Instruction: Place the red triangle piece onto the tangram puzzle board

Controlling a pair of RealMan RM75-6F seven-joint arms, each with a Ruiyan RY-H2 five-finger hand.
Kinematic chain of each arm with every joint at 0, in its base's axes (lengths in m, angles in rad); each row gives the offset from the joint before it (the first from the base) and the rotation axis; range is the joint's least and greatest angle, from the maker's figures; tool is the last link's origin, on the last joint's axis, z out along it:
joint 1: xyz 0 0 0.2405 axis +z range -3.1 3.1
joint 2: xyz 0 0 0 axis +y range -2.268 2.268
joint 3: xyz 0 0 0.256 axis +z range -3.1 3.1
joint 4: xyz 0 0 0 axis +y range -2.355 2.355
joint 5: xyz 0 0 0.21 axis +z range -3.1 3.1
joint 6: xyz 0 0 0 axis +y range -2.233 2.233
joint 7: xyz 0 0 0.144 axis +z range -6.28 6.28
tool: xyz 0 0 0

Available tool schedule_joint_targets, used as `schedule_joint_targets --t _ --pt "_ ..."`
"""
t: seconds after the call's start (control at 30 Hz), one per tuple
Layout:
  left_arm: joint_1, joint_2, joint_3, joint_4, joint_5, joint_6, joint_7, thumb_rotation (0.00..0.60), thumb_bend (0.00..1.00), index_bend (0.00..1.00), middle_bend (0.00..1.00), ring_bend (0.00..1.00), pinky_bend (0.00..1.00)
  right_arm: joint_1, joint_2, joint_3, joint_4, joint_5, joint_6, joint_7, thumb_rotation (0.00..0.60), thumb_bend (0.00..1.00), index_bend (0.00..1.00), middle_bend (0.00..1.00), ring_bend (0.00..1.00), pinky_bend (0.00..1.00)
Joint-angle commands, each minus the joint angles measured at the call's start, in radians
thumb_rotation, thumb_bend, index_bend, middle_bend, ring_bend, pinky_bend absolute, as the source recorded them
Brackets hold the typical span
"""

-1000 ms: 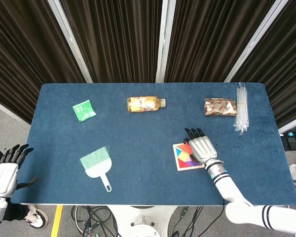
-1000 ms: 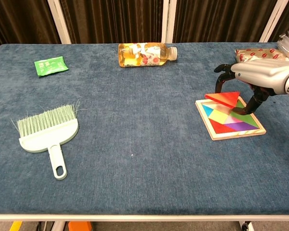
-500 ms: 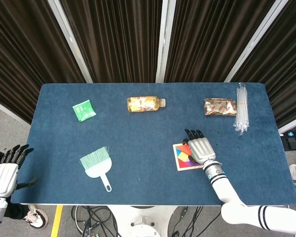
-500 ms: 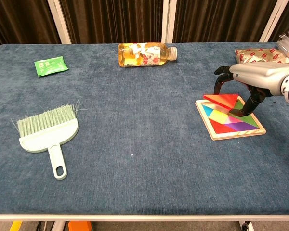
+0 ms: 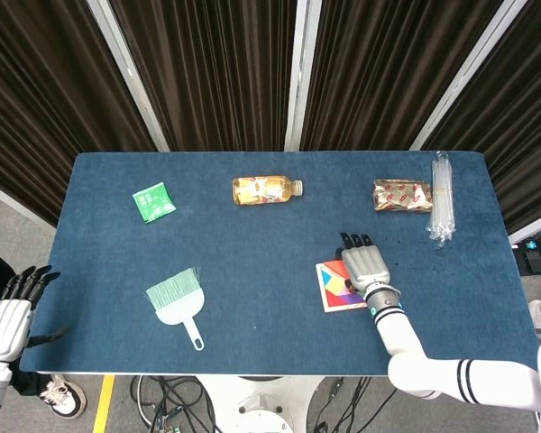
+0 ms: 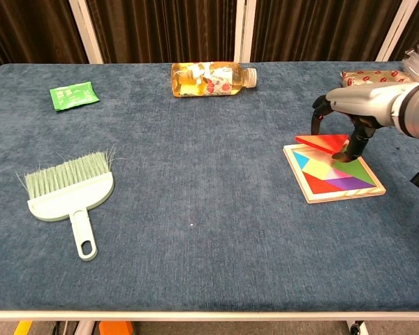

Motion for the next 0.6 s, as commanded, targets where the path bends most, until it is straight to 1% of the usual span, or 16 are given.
schedule_joint_targets --t 0.03,0.17,0.37,0.6 --pt "0.002 -0.001 0.0 0.005 0.001 0.003 -0.007 0.6 0.0 0.17 0.1 0.02 0.11 0.012 -0.016 -0.007 0.004 0.023 0.019 -0.011 0.6 0.27 0.54 0.0 0.0 0.0" --pt "0.002 -0.002 0.0 0.012 -0.001 0.0 -0.015 0.6 0.0 0.17 0.1 0.02 0.11 0.016 -0.024 -0.016 0.005 0.04 0.029 -0.008 0.6 0.27 0.54 0.0 0.0 0.0" --pt "0.001 -0.003 0.001 0.015 0.002 -0.001 -0.017 0.6 0.0 0.17 0.1 0.02 0.11 0.014 -0.022 -0.023 -0.006 0.022 0.051 0.008 0.6 0.27 0.54 0.0 0.0 0.0" --pt "0.002 -0.003 0.001 0.016 0.0 0.0 -0.018 0.6 0.0 0.17 0.1 0.02 0.11 0.014 -0.03 -0.028 0.008 0.016 0.048 0.027 0.6 0.27 0.54 0.0 0.0 0.0"
